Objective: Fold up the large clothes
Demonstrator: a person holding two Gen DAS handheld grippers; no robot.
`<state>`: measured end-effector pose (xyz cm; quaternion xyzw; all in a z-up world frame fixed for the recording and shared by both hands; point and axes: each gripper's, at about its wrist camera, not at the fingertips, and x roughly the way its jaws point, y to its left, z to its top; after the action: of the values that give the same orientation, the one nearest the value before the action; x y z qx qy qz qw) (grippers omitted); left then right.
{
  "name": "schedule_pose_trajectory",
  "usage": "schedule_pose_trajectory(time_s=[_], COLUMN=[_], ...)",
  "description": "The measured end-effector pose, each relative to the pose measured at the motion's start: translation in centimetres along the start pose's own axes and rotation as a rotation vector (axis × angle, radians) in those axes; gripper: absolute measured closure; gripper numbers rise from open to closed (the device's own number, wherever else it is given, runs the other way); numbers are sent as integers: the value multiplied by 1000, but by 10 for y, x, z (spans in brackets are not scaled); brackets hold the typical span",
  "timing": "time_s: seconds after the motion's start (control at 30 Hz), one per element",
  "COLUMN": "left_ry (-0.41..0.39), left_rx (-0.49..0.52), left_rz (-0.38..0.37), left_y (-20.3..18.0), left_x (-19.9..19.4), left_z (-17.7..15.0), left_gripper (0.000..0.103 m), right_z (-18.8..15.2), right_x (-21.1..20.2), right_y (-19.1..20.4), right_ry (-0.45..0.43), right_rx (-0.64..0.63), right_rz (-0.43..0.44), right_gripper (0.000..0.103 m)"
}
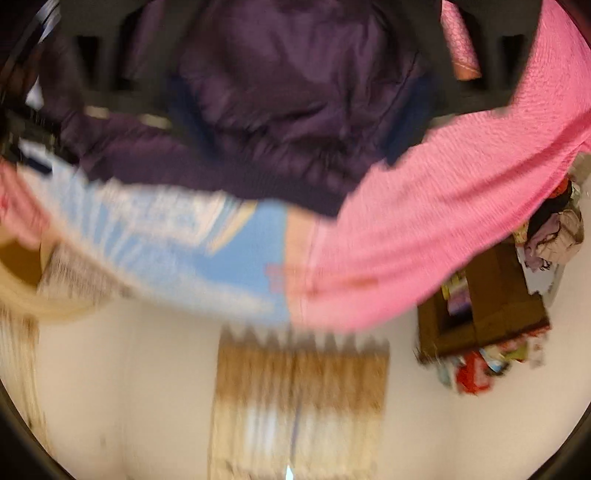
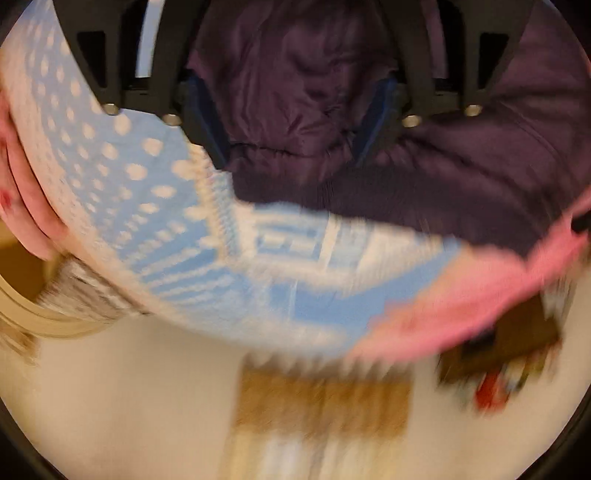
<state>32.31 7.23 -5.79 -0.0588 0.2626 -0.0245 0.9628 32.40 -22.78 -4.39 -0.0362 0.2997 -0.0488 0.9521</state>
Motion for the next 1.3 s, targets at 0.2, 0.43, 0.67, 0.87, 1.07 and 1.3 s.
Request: schedule_pose_trajectory(time_s=[0.2, 0.43, 0.67, 0.87, 1.07, 1.3], left_ry=[32, 193, 278, 310, 307, 151], left_rx=[106, -39, -16, 23, 2, -93], left_rz=[54, 104, 153, 188, 107, 27], left_y=[-43, -22, -32, -39, -32, 17], left_x=[26, 68, 81, 89, 78, -26], left_z=[-7, -40, -46, -49, -43, -42], left_gripper=[0, 3, 0, 0, 0, 0], right_z=[-24, -49, -53, -53, -52, -53], right_x=[1, 45, 49, 50, 56, 52], right_y=[47, 48, 45, 47, 51, 49], right_ry=[-8, 90, 95, 109, 140, 139], right_rx=[32, 87, 121, 110, 65, 56], right_rz=[69, 78, 101, 91, 70, 81], right_gripper=[11, 9, 7, 6, 4, 4])
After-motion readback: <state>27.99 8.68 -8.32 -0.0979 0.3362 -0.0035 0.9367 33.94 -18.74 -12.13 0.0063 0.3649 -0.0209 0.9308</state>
